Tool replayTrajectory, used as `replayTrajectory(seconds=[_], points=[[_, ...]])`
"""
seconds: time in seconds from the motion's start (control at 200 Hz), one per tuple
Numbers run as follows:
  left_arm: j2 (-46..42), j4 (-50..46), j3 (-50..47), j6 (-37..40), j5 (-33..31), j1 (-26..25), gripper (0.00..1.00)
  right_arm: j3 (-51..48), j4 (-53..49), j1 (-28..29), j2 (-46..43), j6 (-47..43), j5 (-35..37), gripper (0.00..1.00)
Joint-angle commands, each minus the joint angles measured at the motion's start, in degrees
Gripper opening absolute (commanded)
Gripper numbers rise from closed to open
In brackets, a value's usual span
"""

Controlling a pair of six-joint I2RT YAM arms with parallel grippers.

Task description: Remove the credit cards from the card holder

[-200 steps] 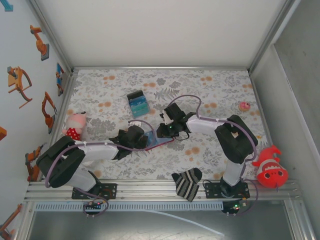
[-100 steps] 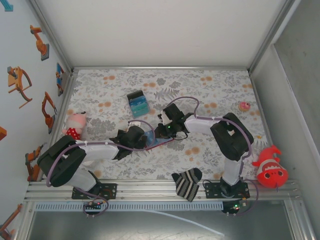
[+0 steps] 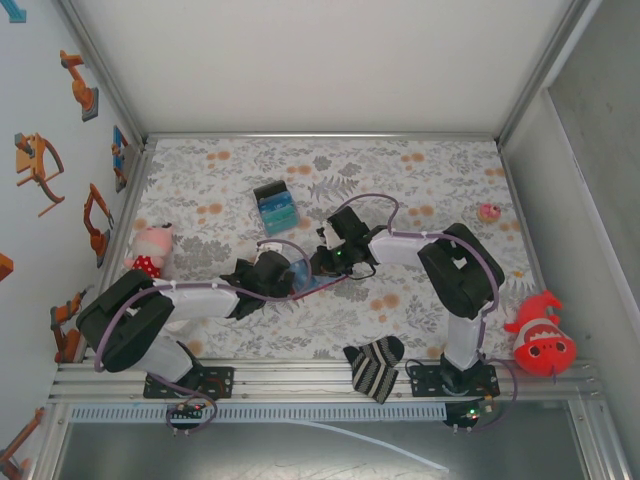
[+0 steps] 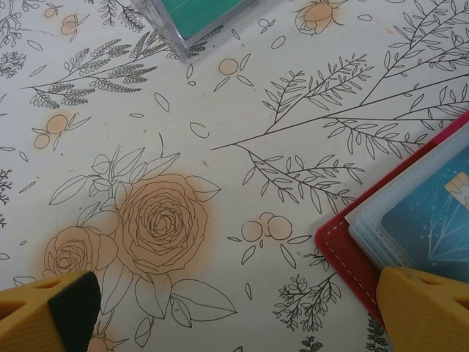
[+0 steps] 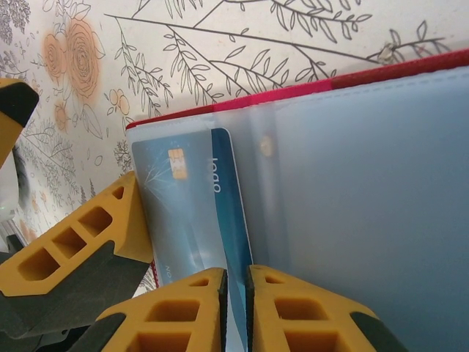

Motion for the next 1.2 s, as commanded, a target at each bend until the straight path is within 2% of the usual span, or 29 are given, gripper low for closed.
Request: replayTrajectory(seconds=[0.0, 0.781, 1.197], points=[[1.3, -4.1, 0.8, 0.8, -0.9, -0.2, 0.97, 0.2, -1.0, -0.2, -1.1, -1.0, 0.7, 0.15], [2.5, -5.9, 2.1, 0.9, -2.4, -0.2, 0.97, 0.5, -4.4, -0.2, -5.6, -5.1, 4.6, 0.17], [2.9, -6.3, 2.6, 1.5, -2.8, -0.2, 0.97, 0.5, -3.5, -0.2, -2.2, -5.1, 4.5, 0.2]])
